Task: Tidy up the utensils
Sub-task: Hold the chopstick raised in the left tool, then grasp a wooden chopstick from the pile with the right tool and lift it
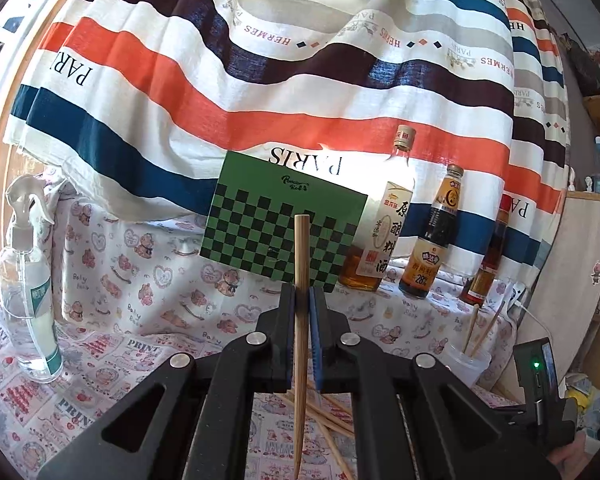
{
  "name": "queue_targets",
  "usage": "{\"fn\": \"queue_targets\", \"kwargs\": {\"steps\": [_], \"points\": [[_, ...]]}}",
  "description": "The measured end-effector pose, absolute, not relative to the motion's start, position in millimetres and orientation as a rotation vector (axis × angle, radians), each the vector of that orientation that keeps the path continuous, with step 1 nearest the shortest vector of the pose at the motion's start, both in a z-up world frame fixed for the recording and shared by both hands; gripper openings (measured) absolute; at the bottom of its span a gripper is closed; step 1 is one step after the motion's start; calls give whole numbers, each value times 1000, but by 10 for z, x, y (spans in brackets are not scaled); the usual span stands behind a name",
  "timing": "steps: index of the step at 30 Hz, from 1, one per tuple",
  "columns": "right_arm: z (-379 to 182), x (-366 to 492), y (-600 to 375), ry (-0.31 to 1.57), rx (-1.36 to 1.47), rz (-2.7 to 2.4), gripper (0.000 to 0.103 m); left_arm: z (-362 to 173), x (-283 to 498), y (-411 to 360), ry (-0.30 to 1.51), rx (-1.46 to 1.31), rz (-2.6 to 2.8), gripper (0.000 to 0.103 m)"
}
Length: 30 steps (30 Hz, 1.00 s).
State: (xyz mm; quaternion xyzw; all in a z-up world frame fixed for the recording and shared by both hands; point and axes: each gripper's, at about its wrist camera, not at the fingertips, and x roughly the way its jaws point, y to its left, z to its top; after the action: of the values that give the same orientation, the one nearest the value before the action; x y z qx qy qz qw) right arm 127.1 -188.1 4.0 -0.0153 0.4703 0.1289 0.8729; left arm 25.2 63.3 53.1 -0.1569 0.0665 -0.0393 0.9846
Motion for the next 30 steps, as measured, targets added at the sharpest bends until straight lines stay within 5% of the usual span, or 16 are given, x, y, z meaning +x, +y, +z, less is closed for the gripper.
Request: {"fn": "queue_targets", "kwargs": {"steps": [20, 30], "points": [[-198, 2199, -747, 1084, -208, 352, 30, 724, 296, 498, 345, -207, -62, 6], [-435, 2398, -608, 1154, -245, 349, 12, 664, 402, 725, 372, -282, -54, 7]]}}
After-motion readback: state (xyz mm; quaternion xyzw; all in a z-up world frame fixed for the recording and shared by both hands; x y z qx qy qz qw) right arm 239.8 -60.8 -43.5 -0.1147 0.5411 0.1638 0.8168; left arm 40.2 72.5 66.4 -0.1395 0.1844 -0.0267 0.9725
